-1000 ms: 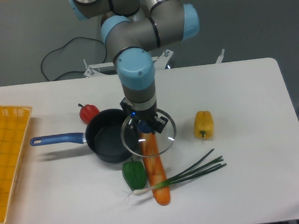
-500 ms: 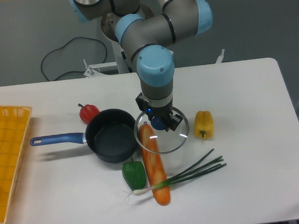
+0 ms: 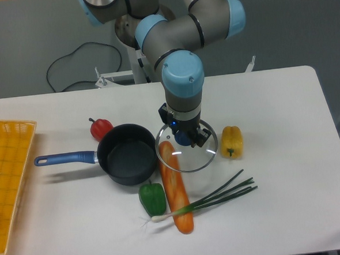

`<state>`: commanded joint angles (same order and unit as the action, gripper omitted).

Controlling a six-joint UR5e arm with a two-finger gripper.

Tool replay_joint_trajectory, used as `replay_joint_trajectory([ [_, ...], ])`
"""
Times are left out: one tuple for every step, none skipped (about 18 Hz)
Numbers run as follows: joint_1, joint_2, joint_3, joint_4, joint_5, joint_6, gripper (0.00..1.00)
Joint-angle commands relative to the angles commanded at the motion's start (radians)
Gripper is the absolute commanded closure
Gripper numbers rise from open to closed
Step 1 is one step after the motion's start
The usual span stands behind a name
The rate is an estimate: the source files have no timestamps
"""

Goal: Open the lid
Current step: 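Move the held lid beside the saucepan toward the yellow pepper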

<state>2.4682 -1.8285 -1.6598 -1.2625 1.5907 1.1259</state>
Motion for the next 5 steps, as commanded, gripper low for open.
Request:
replay_joint_trajectory([
  [0.000, 0.000, 0.000, -0.002, 0.000, 0.000, 0.58],
  [0.002, 0.000, 0.000, -0.002, 0.000, 0.002, 0.58],
  [0.002, 0.002, 0.000, 0.000, 0.000, 0.002, 0.58],
  [0.005, 0.002, -0.002, 0.000, 0.000, 0.000, 0.58],
  [0.005, 0.002, -0.002, 0.000, 0.000, 0.000, 0.58],
])
